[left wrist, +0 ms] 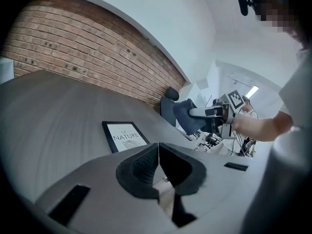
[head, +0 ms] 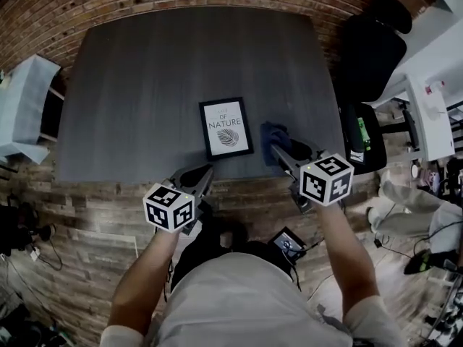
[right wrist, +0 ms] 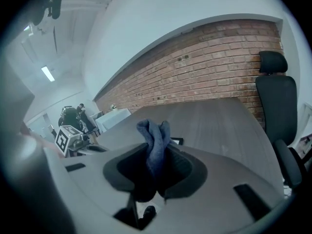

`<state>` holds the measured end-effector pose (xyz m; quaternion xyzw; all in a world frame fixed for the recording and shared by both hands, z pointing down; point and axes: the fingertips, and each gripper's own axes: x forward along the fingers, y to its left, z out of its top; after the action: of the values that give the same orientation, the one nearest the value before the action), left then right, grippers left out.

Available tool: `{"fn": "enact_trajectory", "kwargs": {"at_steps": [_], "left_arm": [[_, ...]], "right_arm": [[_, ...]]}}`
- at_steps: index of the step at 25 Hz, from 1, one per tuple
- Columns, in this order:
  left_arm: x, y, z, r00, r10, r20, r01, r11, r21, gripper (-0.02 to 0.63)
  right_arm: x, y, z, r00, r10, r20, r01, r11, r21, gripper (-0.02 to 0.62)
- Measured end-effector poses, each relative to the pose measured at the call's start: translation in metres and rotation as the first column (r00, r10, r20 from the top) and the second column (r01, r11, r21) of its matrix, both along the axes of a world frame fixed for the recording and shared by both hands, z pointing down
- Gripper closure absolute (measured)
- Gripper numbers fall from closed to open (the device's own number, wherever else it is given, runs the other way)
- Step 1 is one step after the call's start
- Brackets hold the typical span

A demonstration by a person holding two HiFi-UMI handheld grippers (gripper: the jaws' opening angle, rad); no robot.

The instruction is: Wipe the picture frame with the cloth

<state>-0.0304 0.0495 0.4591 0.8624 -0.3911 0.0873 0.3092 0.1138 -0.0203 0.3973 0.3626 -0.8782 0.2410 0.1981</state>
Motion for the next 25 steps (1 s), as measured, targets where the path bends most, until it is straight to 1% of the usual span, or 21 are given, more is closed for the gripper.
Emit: {"fn": "enact_trajectory", "kwargs": {"at_steps": [5,10,13,18,23,25], "left_arm": [[-0.014,-0.035,0.026,0.999,0.036,0.032,-0.035,0.999,-0.033,0.595],[-0.007,-0.057,0.053,0.989,0.087,0.122,-0.081,0.995,-0.054,0.595],[-0.005,-0.072,0.064,0.979,0.100,0.177,-0.090,0.994,-0.065,0.595],[-0.001,-0.095,0.081,0.956,0.115,0.271,-0.096,0.992,-0.081,0.597],[0.005,-0.114,0.104,0.927,0.142,0.348,-0.105,0.987,-0.124,0.598],[0.005,-0.117,0.114,0.923,0.138,0.359,-0.091,0.985,-0.143,0.598]], "right_arm": [[-0.036,-0.039,0.005,0.998,-0.005,-0.060,0.006,1.000,0.014,0.485],[-0.059,-0.070,0.017,0.995,-0.028,-0.094,0.028,1.000,0.001,0.485],[-0.074,-0.097,0.028,0.992,-0.062,-0.109,0.061,0.998,-0.015,0.485],[-0.103,-0.143,0.051,0.987,-0.125,-0.105,0.120,0.992,-0.046,0.485],[-0.137,-0.181,0.077,0.969,-0.220,-0.115,0.213,0.974,-0.072,0.485],[-0.149,-0.190,0.088,0.959,-0.258,-0.118,0.249,0.965,-0.088,0.485]]}}
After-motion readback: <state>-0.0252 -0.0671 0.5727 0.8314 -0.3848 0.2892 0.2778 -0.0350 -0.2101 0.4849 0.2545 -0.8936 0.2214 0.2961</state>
